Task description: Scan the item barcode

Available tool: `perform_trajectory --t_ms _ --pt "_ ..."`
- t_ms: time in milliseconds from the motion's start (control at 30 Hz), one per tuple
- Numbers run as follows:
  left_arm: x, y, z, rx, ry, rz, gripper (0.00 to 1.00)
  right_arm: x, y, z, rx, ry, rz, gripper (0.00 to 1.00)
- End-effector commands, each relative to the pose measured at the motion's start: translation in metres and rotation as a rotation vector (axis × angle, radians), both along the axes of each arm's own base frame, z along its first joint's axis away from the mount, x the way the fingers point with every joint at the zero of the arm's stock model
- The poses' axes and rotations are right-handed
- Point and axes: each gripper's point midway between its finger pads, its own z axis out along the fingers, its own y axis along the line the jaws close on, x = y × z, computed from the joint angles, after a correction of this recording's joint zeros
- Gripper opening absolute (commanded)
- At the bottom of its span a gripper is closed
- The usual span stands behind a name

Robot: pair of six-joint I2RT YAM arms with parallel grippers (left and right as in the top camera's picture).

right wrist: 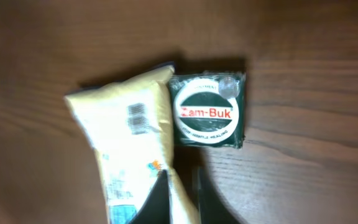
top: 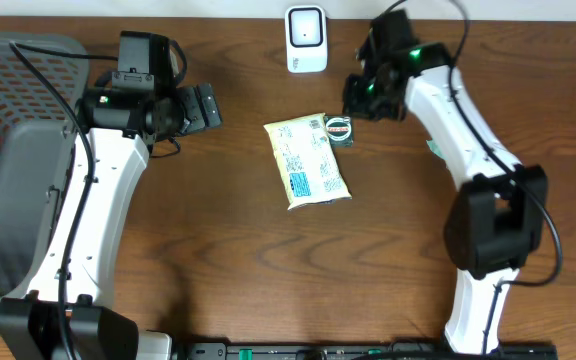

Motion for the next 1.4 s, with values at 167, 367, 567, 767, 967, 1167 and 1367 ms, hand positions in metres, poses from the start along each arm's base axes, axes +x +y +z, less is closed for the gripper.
perform_trajectory --t_ms 167,367,567,767,967,1167,1367 --pt "0.001 -0.001 0.0 -0.006 0.001 -0.006 0.98 -0.003 0.004 -0.057 0.001 0.075 -0.031 0.01" --pt "0.001 -0.001 0.0 -0.006 0.001 -0.006 0.98 -0.005 0.01 -0.074 0.004 0.069 -0.018 0.01" --pt "0.001 -0.001 0.0 -0.006 0.001 -0.006 0.98 -0.008 -0.005 -0.083 -0.064 0.079 -0.041 0.01" --pt "0.001 -0.001 0.0 -0.007 0.001 -0.006 0.98 -0.006 -0.03 -0.085 -0.097 0.093 -0.063 0.01" --pt "0.001 -0.001 0.0 -0.006 0.001 -0.006 0.98 -0.006 -0.069 -0.087 -0.128 0.122 -0.098 0.01" --pt "0.001 -0.001 0.0 -0.006 0.001 -0.006 0.98 -0.004 -0.092 -0.082 -0.123 0.125 -0.074 0.07" --pt "0.001 -0.001 0.0 -0.006 0.001 -0.006 0.98 0.002 -0.081 -0.056 -0.065 0.109 -0.007 0.22"
